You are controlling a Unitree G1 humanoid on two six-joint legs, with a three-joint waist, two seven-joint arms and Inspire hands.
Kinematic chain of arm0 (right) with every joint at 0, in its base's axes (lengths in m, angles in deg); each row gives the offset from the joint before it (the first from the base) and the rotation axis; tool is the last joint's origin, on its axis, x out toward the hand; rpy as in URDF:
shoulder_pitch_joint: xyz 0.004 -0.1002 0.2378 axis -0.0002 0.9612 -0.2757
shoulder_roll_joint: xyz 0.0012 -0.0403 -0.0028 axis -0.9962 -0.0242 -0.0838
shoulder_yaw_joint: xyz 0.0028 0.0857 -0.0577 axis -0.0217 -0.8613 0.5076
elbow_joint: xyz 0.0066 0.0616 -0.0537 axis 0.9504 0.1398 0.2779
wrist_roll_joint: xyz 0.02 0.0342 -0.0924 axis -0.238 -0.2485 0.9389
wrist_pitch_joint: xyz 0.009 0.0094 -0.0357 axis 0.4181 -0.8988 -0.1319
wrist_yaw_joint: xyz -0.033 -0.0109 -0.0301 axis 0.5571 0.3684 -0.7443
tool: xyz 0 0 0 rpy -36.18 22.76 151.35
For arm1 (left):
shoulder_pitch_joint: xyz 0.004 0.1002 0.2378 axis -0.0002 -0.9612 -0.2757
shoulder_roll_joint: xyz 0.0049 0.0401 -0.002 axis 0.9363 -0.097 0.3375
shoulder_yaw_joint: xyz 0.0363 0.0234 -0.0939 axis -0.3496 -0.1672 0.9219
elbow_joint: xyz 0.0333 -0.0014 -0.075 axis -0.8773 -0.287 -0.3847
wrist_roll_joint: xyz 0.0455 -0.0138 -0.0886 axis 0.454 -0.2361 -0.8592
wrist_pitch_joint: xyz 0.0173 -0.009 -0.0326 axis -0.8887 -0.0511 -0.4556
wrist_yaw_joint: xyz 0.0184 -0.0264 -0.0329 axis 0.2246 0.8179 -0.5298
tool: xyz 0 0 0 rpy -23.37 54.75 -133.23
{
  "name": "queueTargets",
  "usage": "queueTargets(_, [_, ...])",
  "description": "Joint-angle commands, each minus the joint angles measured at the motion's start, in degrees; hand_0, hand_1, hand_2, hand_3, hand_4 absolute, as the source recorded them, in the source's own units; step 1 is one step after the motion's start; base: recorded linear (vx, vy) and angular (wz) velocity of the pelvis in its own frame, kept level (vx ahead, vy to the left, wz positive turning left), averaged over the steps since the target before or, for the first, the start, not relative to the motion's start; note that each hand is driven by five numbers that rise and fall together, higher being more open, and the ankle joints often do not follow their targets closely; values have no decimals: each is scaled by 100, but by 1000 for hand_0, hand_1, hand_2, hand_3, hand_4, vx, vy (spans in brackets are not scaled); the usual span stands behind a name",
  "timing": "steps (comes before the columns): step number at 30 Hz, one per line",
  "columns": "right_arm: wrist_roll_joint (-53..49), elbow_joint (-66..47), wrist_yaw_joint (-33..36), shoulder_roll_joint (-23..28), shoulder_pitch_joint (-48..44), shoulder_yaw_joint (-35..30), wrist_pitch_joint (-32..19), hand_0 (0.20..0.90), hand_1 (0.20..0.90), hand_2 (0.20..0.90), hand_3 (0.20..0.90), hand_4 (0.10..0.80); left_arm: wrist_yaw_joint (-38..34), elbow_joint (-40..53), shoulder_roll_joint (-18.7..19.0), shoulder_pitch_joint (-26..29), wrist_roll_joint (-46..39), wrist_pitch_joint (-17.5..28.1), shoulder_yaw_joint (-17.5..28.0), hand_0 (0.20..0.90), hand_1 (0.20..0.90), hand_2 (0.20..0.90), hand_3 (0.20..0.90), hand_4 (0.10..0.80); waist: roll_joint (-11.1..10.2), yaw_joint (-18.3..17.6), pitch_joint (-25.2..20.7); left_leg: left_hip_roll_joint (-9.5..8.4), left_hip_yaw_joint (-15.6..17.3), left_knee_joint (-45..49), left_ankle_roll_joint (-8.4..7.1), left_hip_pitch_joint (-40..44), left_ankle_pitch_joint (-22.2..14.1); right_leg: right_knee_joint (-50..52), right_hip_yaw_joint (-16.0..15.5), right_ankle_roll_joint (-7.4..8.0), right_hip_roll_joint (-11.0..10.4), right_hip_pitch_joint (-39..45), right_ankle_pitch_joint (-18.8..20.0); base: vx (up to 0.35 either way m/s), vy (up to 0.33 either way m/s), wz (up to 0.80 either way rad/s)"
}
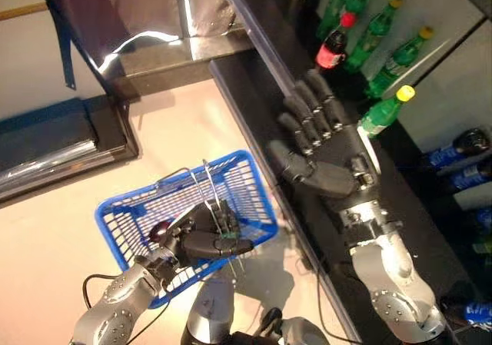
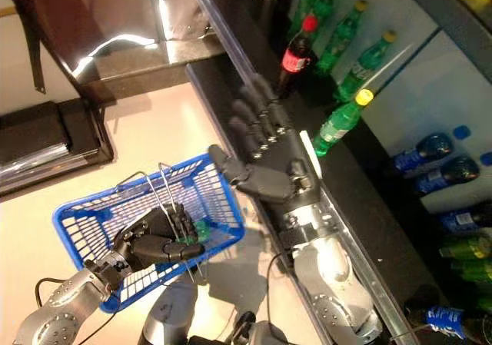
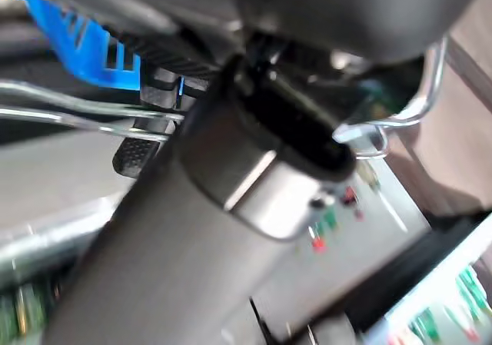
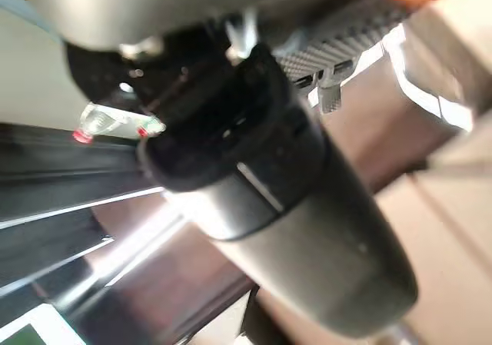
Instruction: Pick up the drink and place into the basket.
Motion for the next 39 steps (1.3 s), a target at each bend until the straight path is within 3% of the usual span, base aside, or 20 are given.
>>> queueTargets(1, [-1110, -118, -1353, 155, 932, -263, -633, 900, 900, 900, 900, 800, 1582, 1502, -579, -12, -969, 1673, 468, 300, 300, 300, 200, 100, 400, -459, -1844, 247, 294, -223, 80, 656, -195, -174, 160, -143, 193, -81, 646, 12, 57, -9])
queueTargets(5, [-1345, 91, -1504, 150, 1160, -434, -434, 900, 900, 900, 900, 800, 1462, 1374, -598, -397, -820, 1626, 507, 300, 300, 300, 200, 100, 449, -540, -1992, 314, 388, -362, 60, 786, -169, -289, 231, -169, 236, -48, 664, -14, 8, -12])
queueTargets(9, [-1464, 550, -1768, 291, 1550, -651, -26, 900, 900, 900, 900, 800, 752, 816, -698, -708, -681, 1700, 390, 300, 300, 300, 200, 100, 479, -734, -2167, 405, 576, -581, 41, 946, -101, -469, 384, -184, 292, -40, 734, -43, -4, -7])
queueTargets(13, [-1449, 1129, -2108, 313, 1805, -630, 237, 900, 900, 900, 900, 800, 240, -14, -810, -906, -349, 2064, 284, 300, 300, 300, 200, 100, 450, -880, -2264, 443, 751, -789, 50, 1000, -22, -672, 571, -178, 319, -76, 837, -80, -29, -21])
queueTargets(17, [-1170, 2031, -2262, 103, 1910, -482, 609, 900, 900, 900, 900, 800, -438, -1173, -1087, -943, -346, 2091, 230, 300, 300, 300, 200, 100, 405, -1029, -2349, 505, 980, -1038, 48, 980, 113, -947, 771, -164, 335, -161, 1012, -142, -53, -29])
queueTargets(20, [-782, 2803, -2269, -58, 1823, -361, 683, 900, 900, 900, 900, 800, -648, -2073, -1270, -736, -49, 2313, 161, 300, 300, 300, 200, 100, 389, -1130, -2373, 548, 1132, -1144, 32, 957, 175, -1072, 879, -175, 340, -213, 1100, -114, -36, -21])
queueTargets(27, [486, 5190, -1583, -548, 1406, -158, 796, 900, 900, 900, 900, 800, -951, -4463, -1952, 61, 97, 2363, 11, 300, 300, 300, 200, 100, 409, -1336, -2415, 615, 1425, -1265, -43, 868, 199, -1364, 940, -192, 302, -281, 1267, -91, -19, -10])
queueTargets(28, [486, 5192, -1584, -549, 1404, -158, 795, 900, 900, 900, 900, 800, -951, -4464, -1952, 63, 97, 2364, 12, 300, 300, 300, 200, 100, 409, -1335, -2413, 615, 1425, -1265, -43, 868, 199, -1364, 940, -192, 302, -280, 1267, -80, -15, -10])
queueTargets(31, [1468, 6931, -1131, -854, 1027, -257, 771, 900, 900, 900, 900, 800, -906, -5521, -2251, 400, 176, 2315, 48, 300, 300, 300, 200, 100, 432, -1365, -2418, 627, 1522, -1289, -57, 827, 164, -1508, 916, -187, 277, -284, 1337, -71, -14, -6])
queueTargets(36, [2310, 8959, -709, -1040, 524, -383, 743, 900, 900, 900, 900, 800, -1106, -6671, -2423, 860, 438, 2249, 75, 300, 300, 300, 200, 100, 471, -1319, -2368, 637, 1548, -1289, -77, 773, 114, -1565, 856, -196, 271, -276, 1336, -47, -6, -6])
queueTargets(39, [2396, 9589, -670, -1157, 435, -551, 666, 900, 900, 900, 900, 800, -1033, -7170, -2470, 977, 479, 2290, 196, 300, 300, 300, 200, 100, 487, -1317, -2375, 631, 1559, -1289, -89, 750, 86, -1605, 817, -183, 263, -252, 1332, -10, -1, -1])
